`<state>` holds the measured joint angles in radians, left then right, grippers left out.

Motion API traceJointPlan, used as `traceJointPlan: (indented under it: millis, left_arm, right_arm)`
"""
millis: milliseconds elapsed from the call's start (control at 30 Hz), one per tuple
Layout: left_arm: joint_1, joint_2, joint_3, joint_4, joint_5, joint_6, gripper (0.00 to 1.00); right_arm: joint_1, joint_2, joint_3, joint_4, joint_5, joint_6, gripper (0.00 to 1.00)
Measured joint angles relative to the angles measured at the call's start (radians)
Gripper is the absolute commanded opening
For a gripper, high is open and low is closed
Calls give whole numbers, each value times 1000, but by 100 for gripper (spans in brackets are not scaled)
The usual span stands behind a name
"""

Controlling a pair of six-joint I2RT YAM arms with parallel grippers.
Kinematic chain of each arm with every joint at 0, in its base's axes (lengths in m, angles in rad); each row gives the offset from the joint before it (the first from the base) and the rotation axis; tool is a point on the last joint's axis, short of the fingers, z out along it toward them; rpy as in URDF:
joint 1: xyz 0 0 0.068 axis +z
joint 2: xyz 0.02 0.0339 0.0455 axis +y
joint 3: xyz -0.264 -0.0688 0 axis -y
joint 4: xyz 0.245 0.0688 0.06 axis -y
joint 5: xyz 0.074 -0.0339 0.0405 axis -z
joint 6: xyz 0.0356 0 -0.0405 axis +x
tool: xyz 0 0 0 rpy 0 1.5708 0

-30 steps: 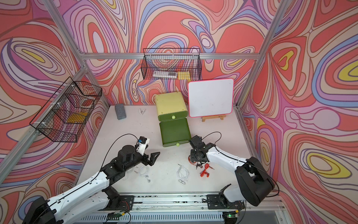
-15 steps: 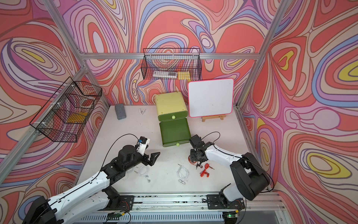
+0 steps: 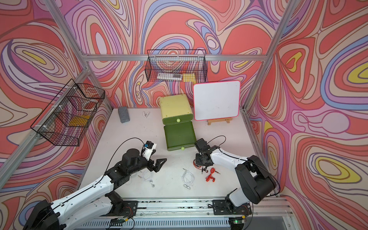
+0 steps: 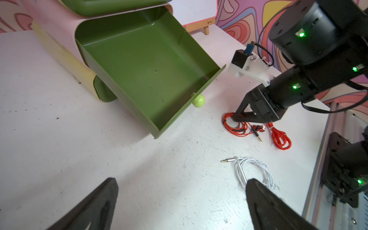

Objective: Place the wired earphones into the drawer by color
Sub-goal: Pick up the wired earphones from the center of the board.

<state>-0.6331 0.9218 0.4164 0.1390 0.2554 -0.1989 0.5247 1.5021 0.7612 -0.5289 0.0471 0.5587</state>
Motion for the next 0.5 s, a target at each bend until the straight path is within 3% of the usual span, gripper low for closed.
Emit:
traceJointPlan:
  millis: [233, 500]
  left_arm:
    - [-2, 42, 1, 19, 124, 19, 99]
    - [-19, 74, 18, 16, 188, 49, 99]
  right_arm:
    - [-1, 0, 0, 0, -11, 0, 17]
    - [-2, 0, 0, 0, -27, 4, 11]
